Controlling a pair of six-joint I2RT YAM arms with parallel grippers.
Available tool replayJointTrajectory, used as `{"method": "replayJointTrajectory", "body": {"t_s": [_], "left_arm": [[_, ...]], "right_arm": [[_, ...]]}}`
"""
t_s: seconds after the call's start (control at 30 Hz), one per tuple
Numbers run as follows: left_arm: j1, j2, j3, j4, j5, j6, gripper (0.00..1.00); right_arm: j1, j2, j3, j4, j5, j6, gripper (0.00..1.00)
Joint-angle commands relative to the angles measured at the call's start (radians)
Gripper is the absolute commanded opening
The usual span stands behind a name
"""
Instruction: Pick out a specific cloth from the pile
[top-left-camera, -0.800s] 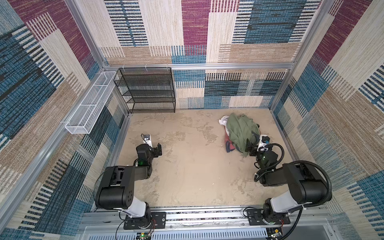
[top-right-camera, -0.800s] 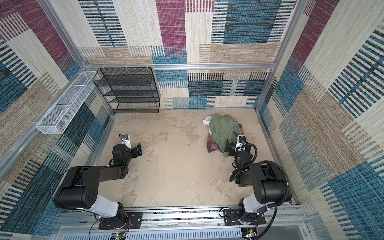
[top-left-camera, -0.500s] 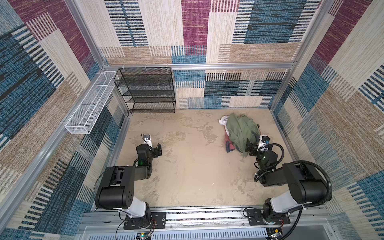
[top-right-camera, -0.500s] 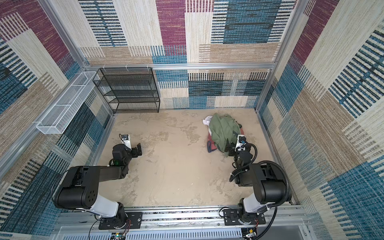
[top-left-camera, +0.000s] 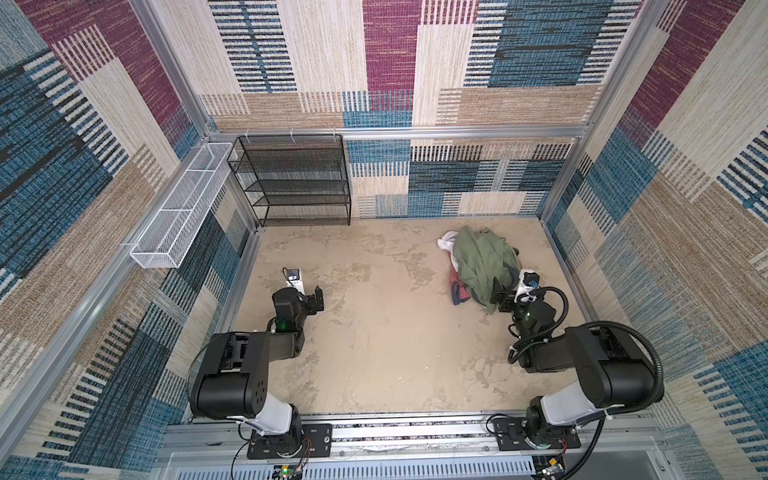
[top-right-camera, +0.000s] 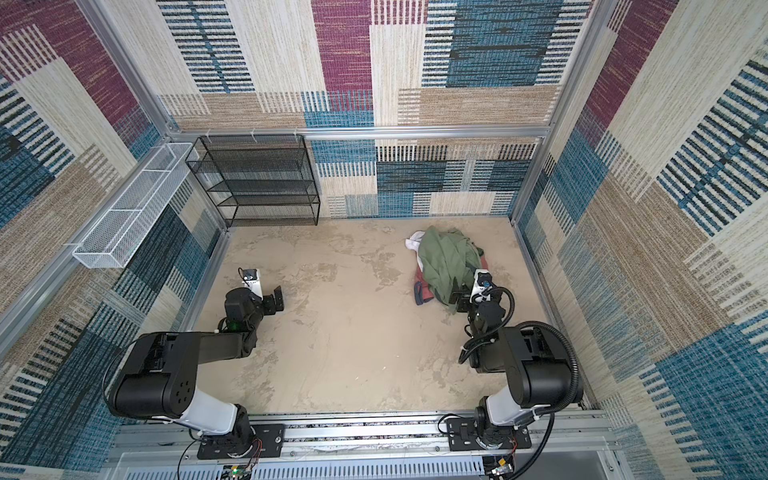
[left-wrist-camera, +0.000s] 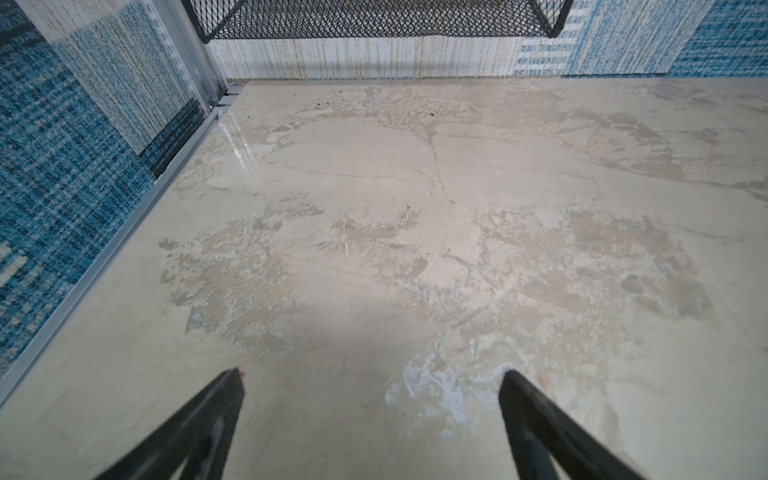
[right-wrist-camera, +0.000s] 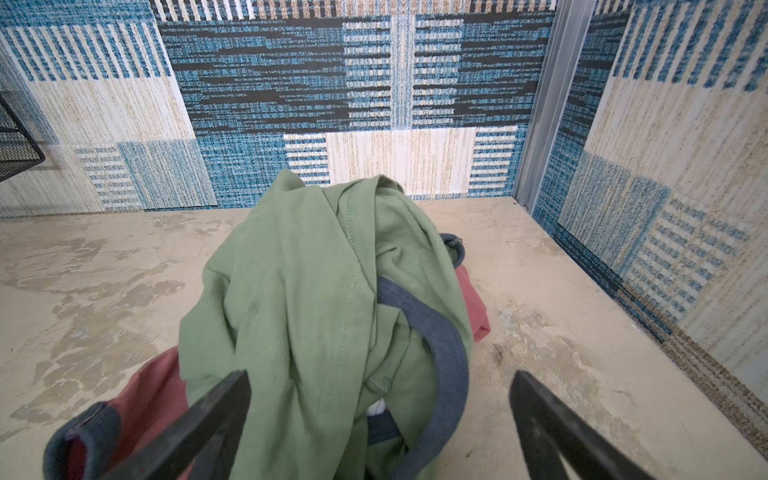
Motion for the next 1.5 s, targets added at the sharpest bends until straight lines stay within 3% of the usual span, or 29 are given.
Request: {"method": "replayJointTrajectory", "body": {"t_s": [0.0, 0.33, 0.43, 0.5, 0.6, 0.8, 0.97, 1.07, 1.2, 1.47], "left_arm": [[0.001, 0.001, 0.008, 0.029, -0.001, -0.007, 0.99], [0.002, 0.000, 0.007, 0.028, -0.001, -0.007, 0.99], [0.000, -0.012, 0.006, 0.032, -0.001, -0.004, 0.86], [-0.002, -0.084, 0.042, -0.091, -0.011, -0.006, 0.75], [-0.007, -0.189, 0.055, -0.219, -0.030, -0.013, 0.67], [-0.083, -0.290, 0.185, -0.526, -0.039, -0.127, 0.57], [-0.209, -0.297, 0.280, -0.668, -0.048, -0.209, 0.55], [-0.263, -0.286, 0.321, -0.735, -0.019, -0.239, 0.55], [-0.302, -0.273, 0.358, -0.829, 0.033, -0.267, 0.54], [-0.319, -0.283, 0.340, -0.841, 0.051, -0.312, 0.54]], "right_arm": [[0.001, 0.000, 0.001, 0.043, -0.005, -0.008, 1.00], [0.002, 0.000, 0.001, 0.043, -0.004, -0.007, 1.00], [0.001, -0.004, -0.006, 0.058, -0.004, -0.009, 0.93], [0.005, -0.078, 0.025, -0.056, 0.002, -0.014, 0.81], [0.011, -0.218, 0.118, -0.338, 0.090, 0.050, 0.79], [0.081, -0.376, 0.282, -0.699, 0.082, 0.127, 0.74], [0.230, -0.370, 0.405, -0.962, 0.110, 0.151, 0.63], [0.296, -0.341, 0.426, -1.058, 0.091, 0.197, 0.62], [0.365, -0.262, 0.427, -1.100, 0.050, 0.248, 0.63], [0.383, -0.127, 0.458, -1.093, 0.041, 0.284, 0.62]]}}
